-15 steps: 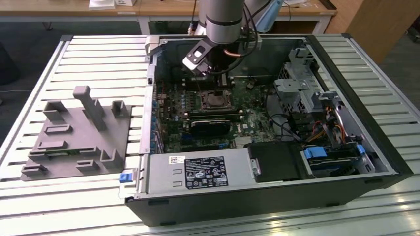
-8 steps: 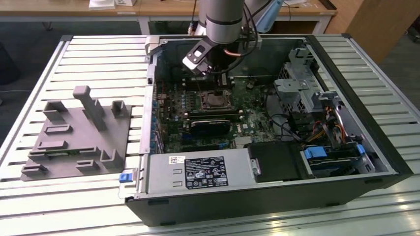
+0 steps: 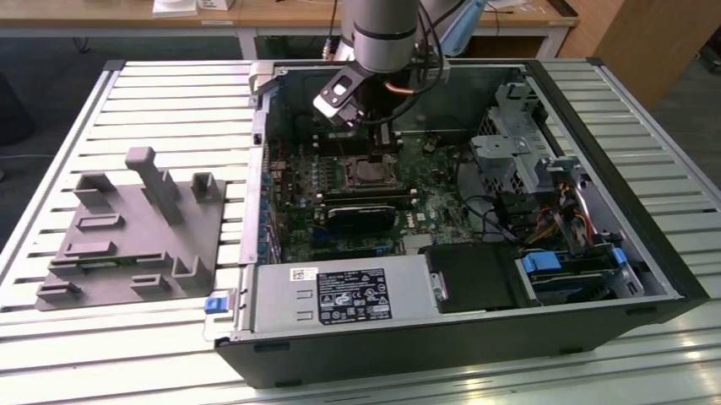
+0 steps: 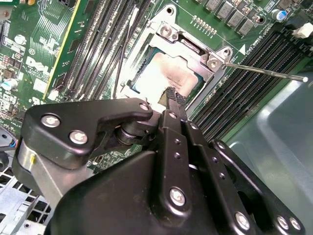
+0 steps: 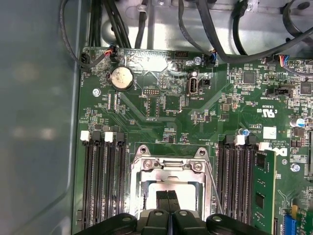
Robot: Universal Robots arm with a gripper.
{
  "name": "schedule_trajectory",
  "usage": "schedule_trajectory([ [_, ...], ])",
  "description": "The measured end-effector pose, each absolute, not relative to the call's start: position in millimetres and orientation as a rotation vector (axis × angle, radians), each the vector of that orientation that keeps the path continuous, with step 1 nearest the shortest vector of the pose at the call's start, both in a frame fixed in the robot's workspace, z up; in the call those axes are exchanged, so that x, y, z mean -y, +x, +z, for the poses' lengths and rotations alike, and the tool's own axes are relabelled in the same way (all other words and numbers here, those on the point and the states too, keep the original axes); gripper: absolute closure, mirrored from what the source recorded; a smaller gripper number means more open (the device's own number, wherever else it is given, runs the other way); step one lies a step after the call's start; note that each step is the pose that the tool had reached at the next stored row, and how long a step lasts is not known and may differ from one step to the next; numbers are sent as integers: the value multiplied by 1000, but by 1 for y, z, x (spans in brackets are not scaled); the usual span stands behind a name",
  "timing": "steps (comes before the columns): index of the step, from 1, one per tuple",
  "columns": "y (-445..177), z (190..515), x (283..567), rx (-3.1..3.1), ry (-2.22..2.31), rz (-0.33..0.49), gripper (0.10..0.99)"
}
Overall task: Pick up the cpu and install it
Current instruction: 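Install the first cpu locking lever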
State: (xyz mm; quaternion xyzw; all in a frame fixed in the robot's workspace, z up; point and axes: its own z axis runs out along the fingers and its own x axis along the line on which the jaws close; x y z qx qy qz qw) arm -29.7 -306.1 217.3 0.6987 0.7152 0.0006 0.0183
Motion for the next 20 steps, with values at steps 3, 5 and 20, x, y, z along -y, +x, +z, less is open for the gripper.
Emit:
schedule_trajectory([
  [3, -30, 218, 306, -2221, 2170, 2, 980],
  [5, -30, 219, 306, -2221, 2170, 2, 980],
  [20, -30, 236, 306, -2221, 2170, 3, 980],
])
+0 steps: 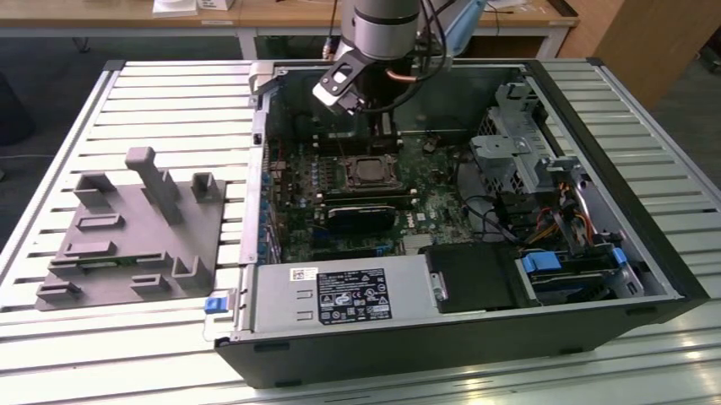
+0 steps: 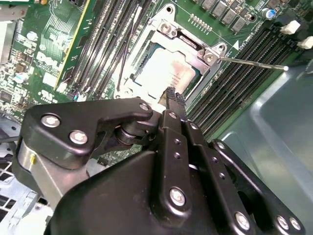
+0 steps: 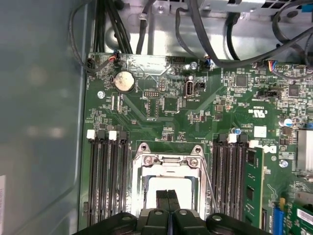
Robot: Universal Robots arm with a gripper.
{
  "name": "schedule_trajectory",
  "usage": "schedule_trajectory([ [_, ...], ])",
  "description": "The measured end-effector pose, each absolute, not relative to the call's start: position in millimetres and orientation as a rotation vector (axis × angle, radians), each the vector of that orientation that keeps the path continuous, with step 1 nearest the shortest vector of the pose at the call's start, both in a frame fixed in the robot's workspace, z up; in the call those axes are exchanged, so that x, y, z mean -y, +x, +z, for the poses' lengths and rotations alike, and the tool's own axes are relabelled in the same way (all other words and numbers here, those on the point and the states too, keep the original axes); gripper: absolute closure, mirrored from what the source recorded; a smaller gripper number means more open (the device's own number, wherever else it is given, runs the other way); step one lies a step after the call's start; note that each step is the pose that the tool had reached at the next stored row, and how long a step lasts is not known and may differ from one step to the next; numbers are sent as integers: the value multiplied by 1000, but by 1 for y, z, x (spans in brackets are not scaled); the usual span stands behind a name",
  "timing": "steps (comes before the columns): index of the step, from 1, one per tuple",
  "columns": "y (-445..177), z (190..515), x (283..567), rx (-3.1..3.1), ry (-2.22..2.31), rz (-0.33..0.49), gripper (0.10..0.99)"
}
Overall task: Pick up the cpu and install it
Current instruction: 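Install the first cpu locking lever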
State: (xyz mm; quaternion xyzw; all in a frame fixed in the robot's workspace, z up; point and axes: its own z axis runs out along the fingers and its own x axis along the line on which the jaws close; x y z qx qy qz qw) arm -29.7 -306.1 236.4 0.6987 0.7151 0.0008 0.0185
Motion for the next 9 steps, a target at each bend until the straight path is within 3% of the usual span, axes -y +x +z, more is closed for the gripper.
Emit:
schedule_trajectory([
  [9, -30, 259, 306, -2220, 2169, 3, 980],
])
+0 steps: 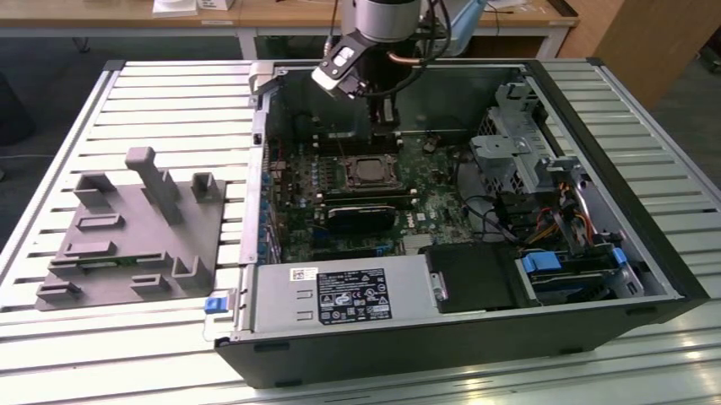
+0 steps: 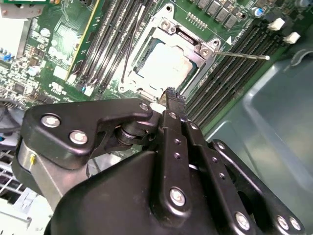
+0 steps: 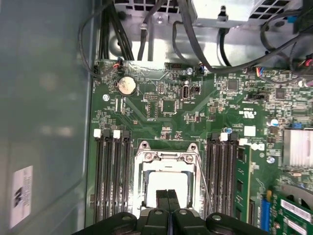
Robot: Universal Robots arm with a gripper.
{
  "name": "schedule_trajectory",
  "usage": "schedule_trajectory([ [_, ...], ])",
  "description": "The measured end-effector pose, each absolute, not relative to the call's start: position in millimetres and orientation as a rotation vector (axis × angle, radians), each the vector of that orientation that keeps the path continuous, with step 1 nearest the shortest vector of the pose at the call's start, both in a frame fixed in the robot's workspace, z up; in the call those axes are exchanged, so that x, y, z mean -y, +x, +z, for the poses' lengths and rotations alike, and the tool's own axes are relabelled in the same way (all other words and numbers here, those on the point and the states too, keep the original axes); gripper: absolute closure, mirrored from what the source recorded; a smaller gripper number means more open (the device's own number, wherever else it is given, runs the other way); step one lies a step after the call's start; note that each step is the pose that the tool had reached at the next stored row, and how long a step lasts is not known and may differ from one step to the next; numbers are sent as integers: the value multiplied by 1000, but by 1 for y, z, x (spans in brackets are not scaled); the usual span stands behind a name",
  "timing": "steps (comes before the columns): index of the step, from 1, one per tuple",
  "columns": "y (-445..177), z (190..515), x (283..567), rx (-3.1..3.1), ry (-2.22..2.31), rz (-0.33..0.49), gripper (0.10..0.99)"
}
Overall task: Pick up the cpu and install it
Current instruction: 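Install the first cpu locking lever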
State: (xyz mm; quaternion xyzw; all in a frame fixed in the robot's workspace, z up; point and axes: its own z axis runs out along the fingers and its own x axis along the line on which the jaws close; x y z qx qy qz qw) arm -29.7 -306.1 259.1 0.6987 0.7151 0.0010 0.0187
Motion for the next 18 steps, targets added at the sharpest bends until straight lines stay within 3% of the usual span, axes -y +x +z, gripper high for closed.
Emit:
schedule_trajectory([
  [6, -30, 274, 306, -2220, 2169, 3, 980],
  [18, -30, 274, 306, -2403, 1964, 7, 980],
])
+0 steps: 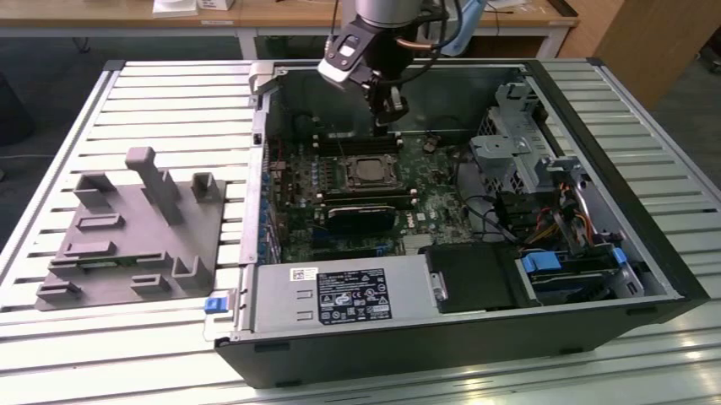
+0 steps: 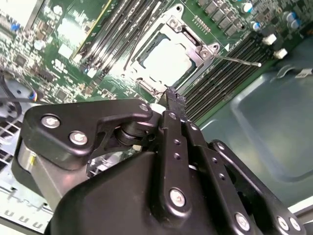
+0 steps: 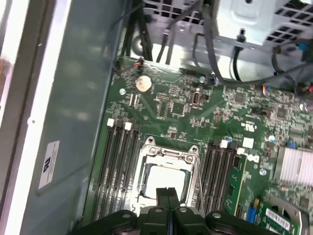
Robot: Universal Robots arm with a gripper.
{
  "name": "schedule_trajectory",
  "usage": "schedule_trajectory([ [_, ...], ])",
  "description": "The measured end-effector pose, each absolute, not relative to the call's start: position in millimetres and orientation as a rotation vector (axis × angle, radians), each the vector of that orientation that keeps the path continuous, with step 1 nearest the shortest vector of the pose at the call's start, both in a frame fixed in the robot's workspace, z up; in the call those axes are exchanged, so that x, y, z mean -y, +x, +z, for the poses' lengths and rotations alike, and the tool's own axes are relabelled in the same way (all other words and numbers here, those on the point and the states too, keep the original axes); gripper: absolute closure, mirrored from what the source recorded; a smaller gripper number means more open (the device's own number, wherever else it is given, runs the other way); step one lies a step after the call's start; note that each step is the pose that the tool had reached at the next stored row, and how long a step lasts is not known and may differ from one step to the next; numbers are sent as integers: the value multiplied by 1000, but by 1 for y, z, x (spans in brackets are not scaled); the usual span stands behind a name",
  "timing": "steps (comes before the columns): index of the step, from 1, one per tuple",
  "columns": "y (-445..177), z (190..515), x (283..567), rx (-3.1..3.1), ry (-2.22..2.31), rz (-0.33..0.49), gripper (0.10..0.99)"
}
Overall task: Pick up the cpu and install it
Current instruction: 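Install the first cpu locking lever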
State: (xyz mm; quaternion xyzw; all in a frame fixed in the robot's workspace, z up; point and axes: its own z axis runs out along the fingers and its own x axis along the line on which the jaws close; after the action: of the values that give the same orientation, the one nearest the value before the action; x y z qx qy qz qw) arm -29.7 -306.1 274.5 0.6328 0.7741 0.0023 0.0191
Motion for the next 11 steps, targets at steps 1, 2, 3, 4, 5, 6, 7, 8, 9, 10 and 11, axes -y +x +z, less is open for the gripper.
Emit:
schedule_trajectory([
  [1, -30, 274, 306, -2415, 1950, 7, 980],
  [2, -30, 274, 306, -2428, 1933, 8, 980],
  [3, -30, 274, 306, -2439, 1919, 8, 980],
  [4, -30, 274, 306, -2451, 1904, 9, 980],
  [5, -30, 274, 306, -2461, 1890, 9, 980],
  [6, -30, 274, 306, -2471, 1877, 9, 980],
  [7, -30, 274, 306, -2481, 1864, 10, 980],
  [8, -30, 274, 306, -2490, 1852, 10, 980],
  [9, -30, 274, 306, -2500, 1839, 10, 980],
  [10, -30, 274, 306, -2509, 1827, 10, 980],
  [11, -30, 274, 306, -2518, 1815, 11, 980],
])
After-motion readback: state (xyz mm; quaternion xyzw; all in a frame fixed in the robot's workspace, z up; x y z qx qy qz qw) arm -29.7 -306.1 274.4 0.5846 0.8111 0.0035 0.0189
